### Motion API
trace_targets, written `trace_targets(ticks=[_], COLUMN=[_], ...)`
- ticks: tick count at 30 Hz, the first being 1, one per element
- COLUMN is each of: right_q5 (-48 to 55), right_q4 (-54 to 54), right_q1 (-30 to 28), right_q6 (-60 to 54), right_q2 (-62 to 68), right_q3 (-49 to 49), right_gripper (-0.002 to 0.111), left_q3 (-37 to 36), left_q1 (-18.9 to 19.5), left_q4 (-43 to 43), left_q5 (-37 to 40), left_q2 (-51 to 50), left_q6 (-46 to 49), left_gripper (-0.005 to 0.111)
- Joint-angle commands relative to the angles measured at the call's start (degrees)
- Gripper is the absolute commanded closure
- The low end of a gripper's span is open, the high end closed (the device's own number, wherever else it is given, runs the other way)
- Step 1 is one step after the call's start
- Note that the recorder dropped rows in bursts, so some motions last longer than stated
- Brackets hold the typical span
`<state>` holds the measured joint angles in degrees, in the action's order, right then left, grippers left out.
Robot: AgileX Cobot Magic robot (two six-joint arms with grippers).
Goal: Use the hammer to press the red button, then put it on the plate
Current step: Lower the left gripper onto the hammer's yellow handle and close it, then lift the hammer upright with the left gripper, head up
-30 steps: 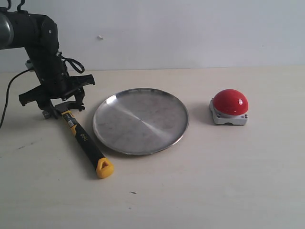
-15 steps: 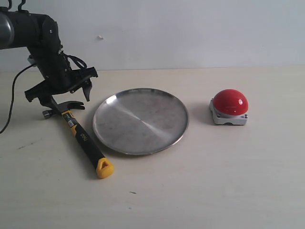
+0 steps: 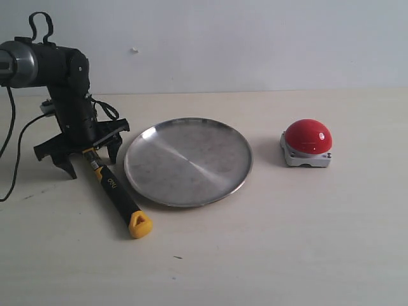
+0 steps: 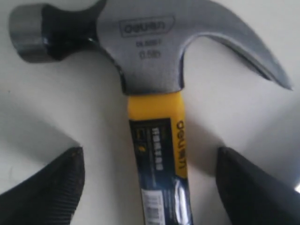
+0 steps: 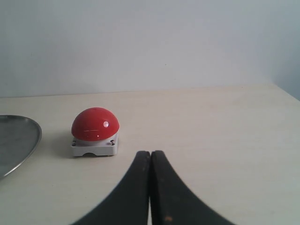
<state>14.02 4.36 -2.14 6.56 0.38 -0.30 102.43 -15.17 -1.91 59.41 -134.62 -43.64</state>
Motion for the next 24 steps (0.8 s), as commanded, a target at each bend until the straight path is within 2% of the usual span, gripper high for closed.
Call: trace_targets(ticks=[1,4,6,7,8,9,13,17,24], right_q5=[-0.45,-0.45,-0.45,-0.45,-0.45,-0.45,-0.45,-0.45,-0.45], right_q4=[0.00,0.00,0.00,0.00,0.00,0.00,0.00,0.00,0.00], right_q1=[-0.33,-0.33,-0.33,-0.33,-0.33,-0.33,-0.33,-0.33,-0.33], right_q6=[-0.25,-0.25,-0.25,-0.25,-0.25,-0.25,-0.25,-0.25,-0.25], right_q2=[-0.38,-0.38,-0.38,-0.38,-0.38,-0.38,-0.38,-0.38,-0.38], right_q3=[0.30,0.30,0.30,0.30,0.30,0.30,0.30,0.30,0.30], right_gripper=[0.108,0.108,0.108,0.108,0.108,0.108,0.108,0.108,0.108], left_q3=[0.25,0.25,0.25,0.25,0.25,0.25,0.25,0.25,0.25], left_q1=[-0.25,-0.25,-0.25,-0.25,-0.25,-0.25,-0.25,-0.78,-1.43], left_q4=[0.21,0.49,1.04,1.04,1.04,1.04,0.70,-3.51,-8.42], left_q5=[-0.06,-0.62,-0.85,-1.45,-1.58,-1.58,-2.27,-3.10,-5.65], left_q2=[-0.61,-0.79,-1.03,-1.03,-1.03,-1.03,-1.03,-0.66,5.15], left_q6=[-0.05,2.31,4.44,4.31,4.31,4.31,4.65,5.69,8.17], left_gripper=[0.033,0.038,0.060,0.079,0.087,0.107,0.107,0.107,0.107])
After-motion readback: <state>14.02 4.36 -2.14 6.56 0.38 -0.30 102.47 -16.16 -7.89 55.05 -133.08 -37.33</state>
